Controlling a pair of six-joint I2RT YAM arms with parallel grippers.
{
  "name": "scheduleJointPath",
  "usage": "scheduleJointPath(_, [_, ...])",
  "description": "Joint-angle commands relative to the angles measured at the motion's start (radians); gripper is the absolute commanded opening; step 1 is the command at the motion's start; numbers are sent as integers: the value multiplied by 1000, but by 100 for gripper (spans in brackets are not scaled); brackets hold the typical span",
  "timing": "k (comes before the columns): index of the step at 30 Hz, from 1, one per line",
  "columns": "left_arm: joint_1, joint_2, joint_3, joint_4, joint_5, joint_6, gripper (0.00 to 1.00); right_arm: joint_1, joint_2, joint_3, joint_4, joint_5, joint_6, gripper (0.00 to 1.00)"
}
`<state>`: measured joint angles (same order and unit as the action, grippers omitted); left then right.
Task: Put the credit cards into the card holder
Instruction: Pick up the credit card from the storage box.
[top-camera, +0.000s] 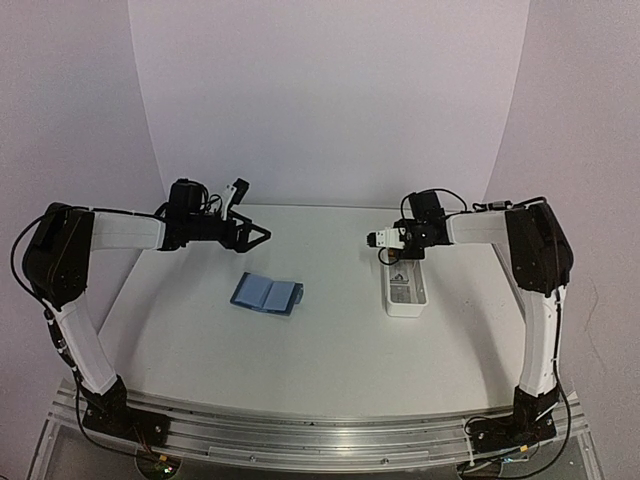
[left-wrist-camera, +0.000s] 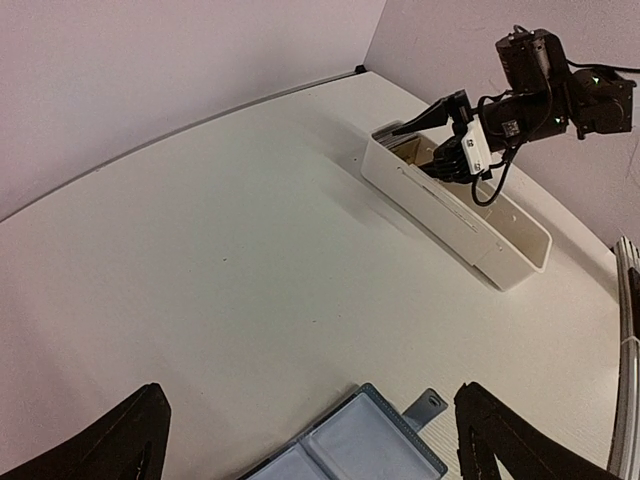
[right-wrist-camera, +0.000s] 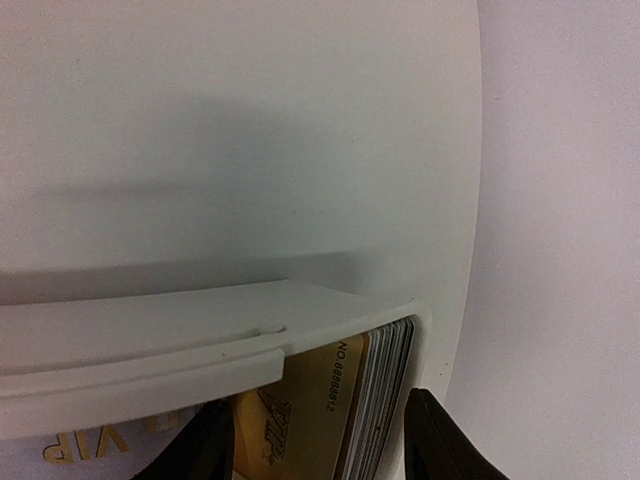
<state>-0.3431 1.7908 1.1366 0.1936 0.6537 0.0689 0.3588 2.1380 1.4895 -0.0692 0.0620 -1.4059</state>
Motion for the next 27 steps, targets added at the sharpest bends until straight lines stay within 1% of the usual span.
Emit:
scheduleJointPath(1, [4, 18, -3, 43, 13, -18, 99, 2, 32, 62, 6, 24, -23, 54])
scheduleJointPath(4, [4, 23, -4, 46, 11, -38, 99, 1, 40, 62, 21, 34, -26, 54])
scheduleJointPath(10, [4, 28, 0, 44, 12, -43, 99, 1, 48, 47, 60, 79, -50, 48])
scheduleJointPath(17, [4, 39, 13, 40, 11, -47, 99, 1, 60, 45, 60, 84, -47, 44])
scheduleJointPath(20, [3, 44, 16, 38, 11, -47, 99, 2, 61, 41, 86, 84, -48, 43])
scheduleJointPath(27, [4, 46, 17, 35, 11, -46, 99, 1, 56, 29, 86, 84, -44, 33])
